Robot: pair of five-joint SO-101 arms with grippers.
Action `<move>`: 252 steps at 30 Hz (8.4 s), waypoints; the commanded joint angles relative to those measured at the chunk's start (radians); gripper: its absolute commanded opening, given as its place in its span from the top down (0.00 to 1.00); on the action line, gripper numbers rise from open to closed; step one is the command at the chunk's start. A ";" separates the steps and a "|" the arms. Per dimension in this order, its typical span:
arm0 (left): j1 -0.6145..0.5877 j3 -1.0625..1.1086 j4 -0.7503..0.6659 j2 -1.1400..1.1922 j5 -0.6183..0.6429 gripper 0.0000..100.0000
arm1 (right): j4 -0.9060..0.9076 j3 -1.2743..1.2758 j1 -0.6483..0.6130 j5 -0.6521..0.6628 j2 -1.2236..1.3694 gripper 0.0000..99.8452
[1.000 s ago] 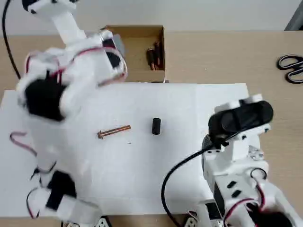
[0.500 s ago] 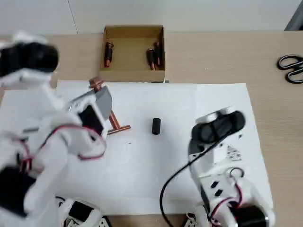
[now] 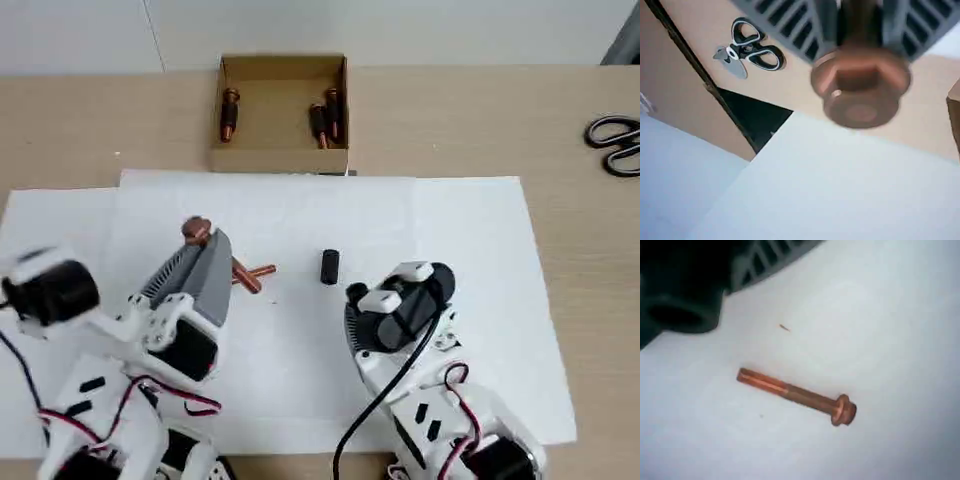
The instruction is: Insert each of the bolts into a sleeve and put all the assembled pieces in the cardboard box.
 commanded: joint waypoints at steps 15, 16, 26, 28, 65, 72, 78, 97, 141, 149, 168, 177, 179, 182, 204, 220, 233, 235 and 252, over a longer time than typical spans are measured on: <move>0.144 0.193 -0.143 -0.155 0.008 0.99 | -0.278 0.144 -0.226 0.011 -0.007 1.00; 0.147 0.193 -0.143 -0.155 0.006 0.99 | -0.292 0.147 -0.232 0.011 -0.007 1.00; 0.149 0.234 -0.141 -0.155 0.005 0.99 | -0.312 0.152 -0.237 0.012 -0.007 1.00; 0.149 0.237 -0.143 -0.155 0.005 0.99 | -0.312 0.140 -0.237 0.025 -0.007 1.00; 0.253 0.377 -0.181 -0.150 -0.063 0.99 | -0.314 0.092 -0.237 0.089 -0.007 1.00; 0.276 0.366 -0.032 -0.152 -0.106 0.99 | -0.314 0.055 -0.232 0.091 -0.007 1.00; 0.302 0.364 0.034 -0.152 -0.107 0.99 | -0.314 0.055 -0.231 0.091 -0.007 1.00; 0.206 0.282 0.043 -0.149 -0.235 0.80 | -0.306 0.061 -0.231 0.091 -0.007 1.00; -0.319 0.727 -0.094 -0.150 -0.416 0.99 | -0.616 -0.256 0.226 0.081 0.717 1.00; -0.322 0.727 -0.091 -0.150 -0.414 0.99 | -0.645 -0.844 0.229 0.054 1.397 1.00; -0.324 0.727 -0.087 -0.150 -0.414 0.99 | -0.644 -2.182 0.157 0.127 2.621 1.00; -0.324 0.727 -0.087 -0.150 -0.414 0.99 | -0.615 -2.480 0.137 0.195 2.887 1.00; -0.324 0.727 -0.087 -0.150 -0.414 0.99 | -0.568 -2.516 0.137 0.195 2.911 1.00; -0.324 0.727 -0.087 -0.150 -0.414 0.99 | -0.475 -2.552 0.128 0.195 2.927 1.00; -0.324 0.727 -0.087 -0.150 -0.414 0.99 | -0.252 -2.705 0.122 0.252 2.918 0.82; -0.324 0.727 -0.087 -0.150 -0.414 0.99 | 0.348 -2.845 0.099 0.247 2.747 1.00; -0.324 0.727 -0.087 -0.150 -0.414 0.99 | 0.529 -2.800 0.087 0.230 2.588 1.00; -0.325 0.727 -0.087 -0.150 -0.414 0.99 | 0.532 -2.740 0.082 0.199 2.536 1.00; -0.325 0.727 -0.086 -0.150 -0.414 0.99 | 0.521 -1.662 0.077 -0.140 1.817 0.99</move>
